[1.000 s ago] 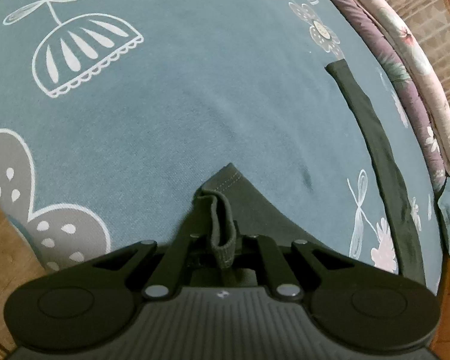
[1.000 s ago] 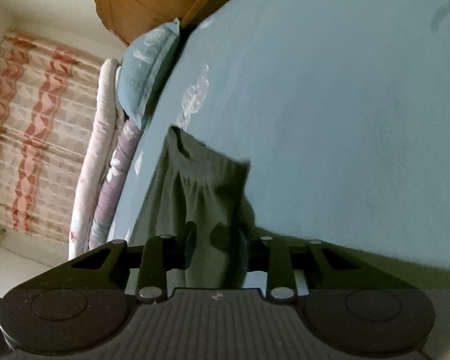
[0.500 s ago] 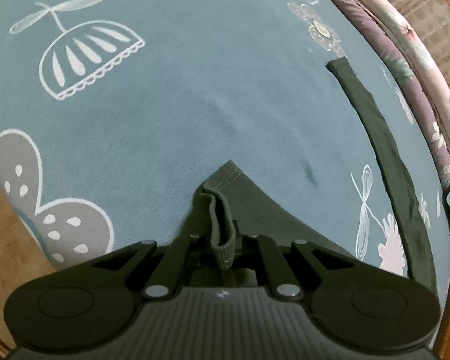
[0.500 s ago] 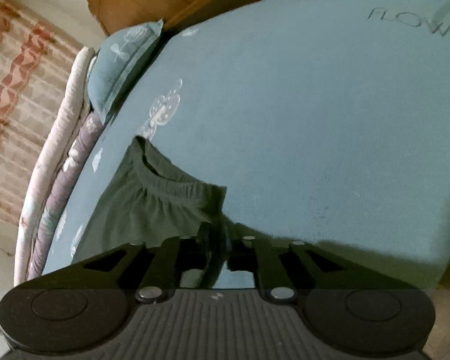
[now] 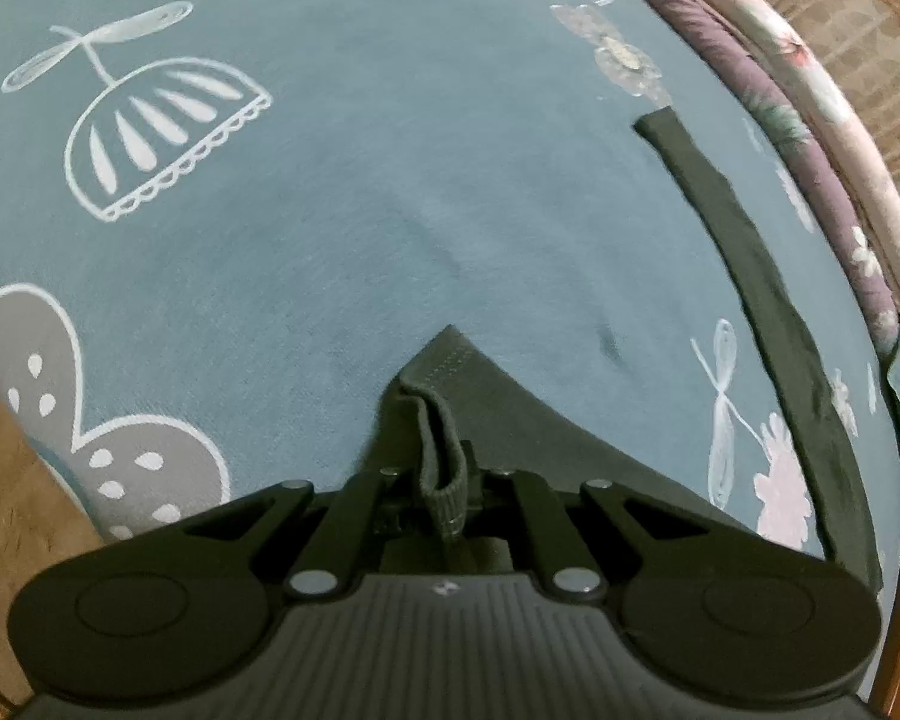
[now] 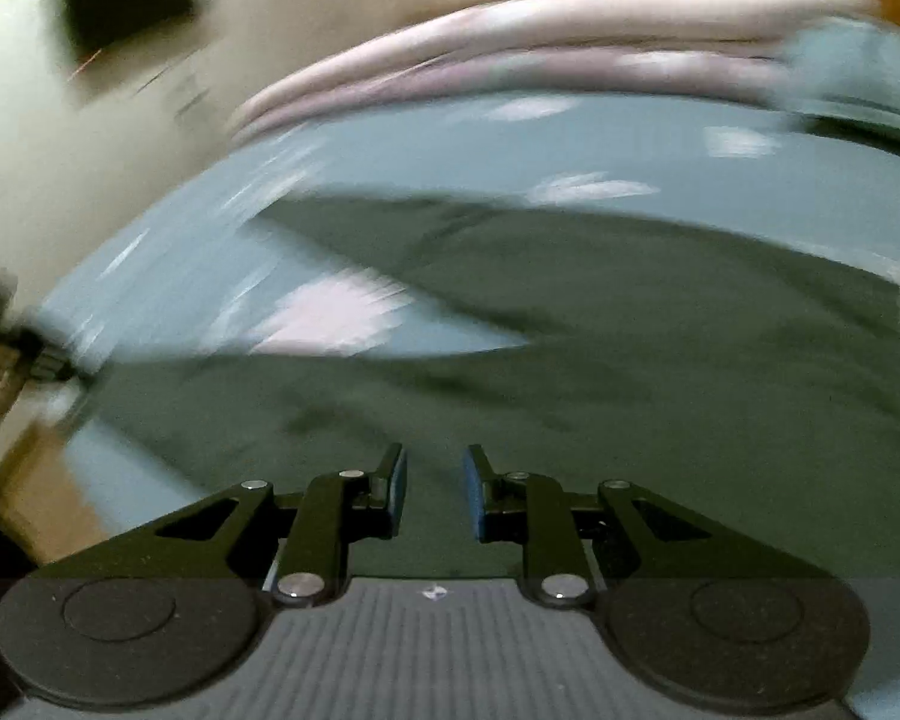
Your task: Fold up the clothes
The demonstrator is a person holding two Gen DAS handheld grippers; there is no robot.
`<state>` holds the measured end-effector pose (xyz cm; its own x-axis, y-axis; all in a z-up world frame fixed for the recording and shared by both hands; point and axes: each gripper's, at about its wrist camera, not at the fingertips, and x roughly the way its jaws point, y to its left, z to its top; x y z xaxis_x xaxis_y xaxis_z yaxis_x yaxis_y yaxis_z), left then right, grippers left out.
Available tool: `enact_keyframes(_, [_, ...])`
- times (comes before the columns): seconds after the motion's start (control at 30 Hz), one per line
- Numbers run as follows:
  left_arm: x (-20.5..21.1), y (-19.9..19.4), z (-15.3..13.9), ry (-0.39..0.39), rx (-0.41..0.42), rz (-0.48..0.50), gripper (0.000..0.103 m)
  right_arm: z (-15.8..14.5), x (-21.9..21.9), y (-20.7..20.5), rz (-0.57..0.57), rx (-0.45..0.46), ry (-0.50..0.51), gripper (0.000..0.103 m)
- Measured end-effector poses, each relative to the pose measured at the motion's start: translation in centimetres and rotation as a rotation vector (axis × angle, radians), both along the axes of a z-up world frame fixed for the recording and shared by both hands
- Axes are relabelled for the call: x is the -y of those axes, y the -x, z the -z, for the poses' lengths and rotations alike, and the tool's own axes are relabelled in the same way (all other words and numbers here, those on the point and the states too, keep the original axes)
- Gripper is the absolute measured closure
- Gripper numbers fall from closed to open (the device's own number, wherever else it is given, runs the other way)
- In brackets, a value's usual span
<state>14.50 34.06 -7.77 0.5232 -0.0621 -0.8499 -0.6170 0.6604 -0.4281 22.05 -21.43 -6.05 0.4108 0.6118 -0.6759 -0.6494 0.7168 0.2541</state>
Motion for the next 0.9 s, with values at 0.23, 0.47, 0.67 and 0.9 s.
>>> enact_keyframes(0.23, [-0.6, 1.4, -1.7, 0.008, 0.073, 0.025, 0.100, 0.8, -8.3, 1.3, -0.354, -0.030, 0.047, 0.078])
enact_keyframes(0.47, [-0.4, 0.0, 0.4, -0.006, 0.003, 0.080, 0.100, 1.8, -11.4, 2.3, -0.510, -0.047, 0.169, 0.078])
enact_keyframes(0.67, [0.1, -0.7, 0.4, -0.030, 0.000, 0.101, 0.099, 2.8, -11.6, -0.4, -0.401, -0.030, 0.197, 0.078])
enact_keyframes(0.9, [-0.3, 1.2, -0.8, -0.092, -0.011, 0.072, 0.081, 0.3, -12.1, 1.5, -0.476, 0.034, 0.178, 0.077])
